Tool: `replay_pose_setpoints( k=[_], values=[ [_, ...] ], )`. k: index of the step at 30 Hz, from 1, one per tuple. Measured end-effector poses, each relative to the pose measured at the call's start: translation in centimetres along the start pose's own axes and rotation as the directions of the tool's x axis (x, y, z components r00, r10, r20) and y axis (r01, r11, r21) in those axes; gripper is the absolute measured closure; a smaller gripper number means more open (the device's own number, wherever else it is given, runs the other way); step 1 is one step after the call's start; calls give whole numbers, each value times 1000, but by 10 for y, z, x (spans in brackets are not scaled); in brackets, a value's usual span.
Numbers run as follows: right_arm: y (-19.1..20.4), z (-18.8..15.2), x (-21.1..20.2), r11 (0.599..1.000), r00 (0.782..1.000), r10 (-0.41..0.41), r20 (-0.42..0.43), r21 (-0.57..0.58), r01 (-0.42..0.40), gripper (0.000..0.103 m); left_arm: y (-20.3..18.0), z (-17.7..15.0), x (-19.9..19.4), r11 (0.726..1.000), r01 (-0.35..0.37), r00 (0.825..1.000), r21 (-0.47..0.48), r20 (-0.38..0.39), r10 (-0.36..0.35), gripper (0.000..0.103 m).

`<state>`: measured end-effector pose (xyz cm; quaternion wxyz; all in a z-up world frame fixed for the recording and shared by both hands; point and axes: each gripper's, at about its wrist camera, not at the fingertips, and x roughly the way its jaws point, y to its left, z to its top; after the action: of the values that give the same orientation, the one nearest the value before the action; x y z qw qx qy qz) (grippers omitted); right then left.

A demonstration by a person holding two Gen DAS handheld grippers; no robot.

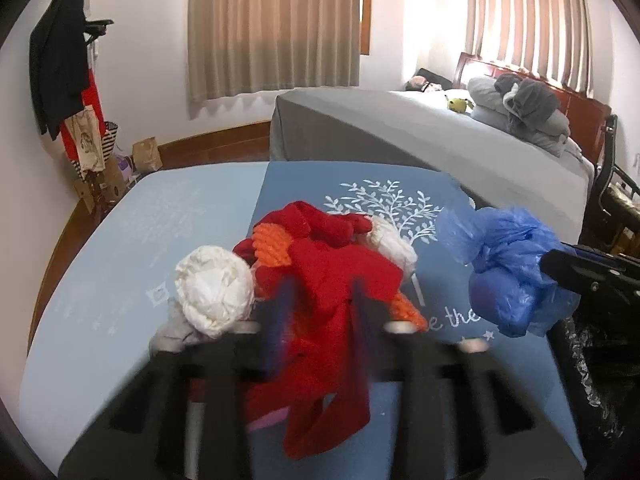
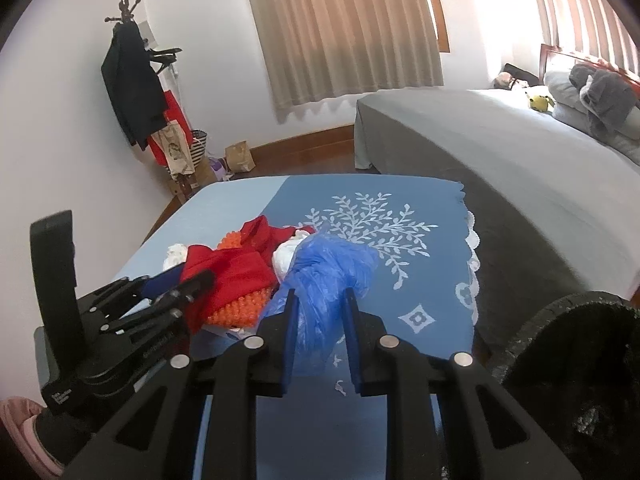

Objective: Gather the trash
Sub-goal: 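Grasp the red plastic bag with the left gripper and lift it, then move both grippers over the bin and release the red and blue bags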

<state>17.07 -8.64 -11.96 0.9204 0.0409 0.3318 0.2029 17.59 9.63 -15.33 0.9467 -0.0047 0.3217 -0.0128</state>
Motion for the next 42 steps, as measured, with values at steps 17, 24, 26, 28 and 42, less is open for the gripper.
replay_pose_setpoints(
  k=[17,24,26,28,42],
  values=[
    [-9,8,-53,1000,996,-21,90,22,19,81,-31,15,-67,998,68,991,11,115,-69,95],
    [-22,6,-86,998,990,-57,128,40,52,81,-61,19,-85,992,122,983,37,133,-126,95],
    [-27,4,-95,997,988,-71,135,49,65,81,-74,20,-89,988,145,979,54,137,-151,95],
    [-34,1,-104,995,986,-90,143,61,82,81,-83,21,-92,984,163,975,67,139,-171,95],
    [-92,-30,-161,957,954,-265,140,160,242,81,-171,13,-99,934,322,932,156,120,-341,95]
  ],
)
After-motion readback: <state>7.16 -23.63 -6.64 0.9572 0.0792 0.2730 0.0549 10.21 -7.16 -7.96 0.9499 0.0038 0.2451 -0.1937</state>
